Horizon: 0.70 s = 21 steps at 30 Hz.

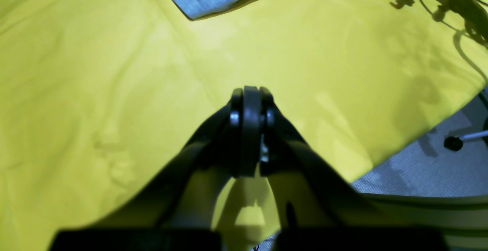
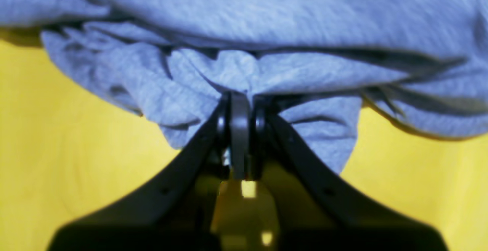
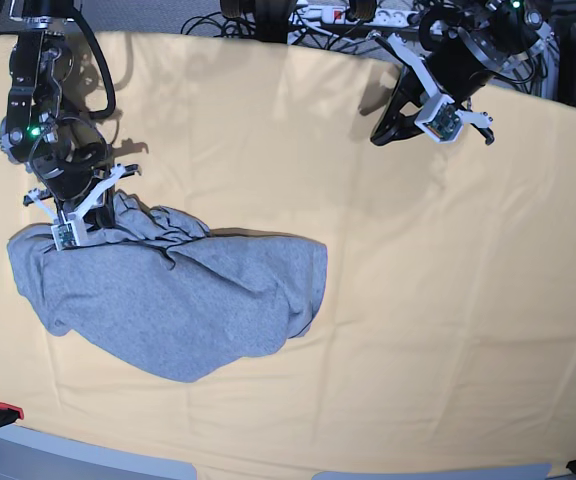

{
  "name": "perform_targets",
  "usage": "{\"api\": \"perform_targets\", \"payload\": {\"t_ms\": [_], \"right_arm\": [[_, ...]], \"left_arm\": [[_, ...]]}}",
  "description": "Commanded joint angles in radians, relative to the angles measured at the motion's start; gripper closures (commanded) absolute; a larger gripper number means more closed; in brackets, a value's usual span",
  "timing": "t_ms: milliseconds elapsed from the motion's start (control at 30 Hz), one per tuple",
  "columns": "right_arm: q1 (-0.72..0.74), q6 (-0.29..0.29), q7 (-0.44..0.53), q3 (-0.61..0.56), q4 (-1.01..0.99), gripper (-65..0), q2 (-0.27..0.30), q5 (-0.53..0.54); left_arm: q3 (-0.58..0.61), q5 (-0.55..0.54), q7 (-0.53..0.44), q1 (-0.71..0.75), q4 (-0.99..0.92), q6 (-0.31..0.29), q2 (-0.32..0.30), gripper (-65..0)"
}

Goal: Layout the t-shirt on the table in an organized manner, then fold the t-shirt properly

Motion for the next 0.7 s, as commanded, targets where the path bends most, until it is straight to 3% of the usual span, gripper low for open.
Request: {"api": "perform_targets", "payload": {"t_ms": [0,133,300,467,667], "right_arm": [[0.013,0.018,0.010,0.006,0.052,0.0,0.013,0.016],[-0.024,0.034,-0.071,0.017,0.212,0.0,0.026,0.013],[-0.150,0.031,-0.072,0.091,0.398,0.0,0.034,-0.039],[-0.297,0.049,-0.084,0.188,0.542,0.0,0.034,-0.020],[-0.404,0.073,-0.195,0.289,0.571,0.0,0.034,-0.020]], "left_arm": [[-0.002,-0.008,-0.026,0.003,0.015,0.001,-0.006,0.0],[-0.002,-0.008,-0.026,0.003,0.015,0.001,-0.006,0.0],[-0.002,-0.008,-0.026,0.003,0.015,0.000,-0.009,0.0],[-0.002,-0.008,-0.026,0.003,0.015,0.000,-0.008,0.0],[-0.002,-0.008,-0.027,0.002,0.015,-0.073,-0.008,0.0]]}}
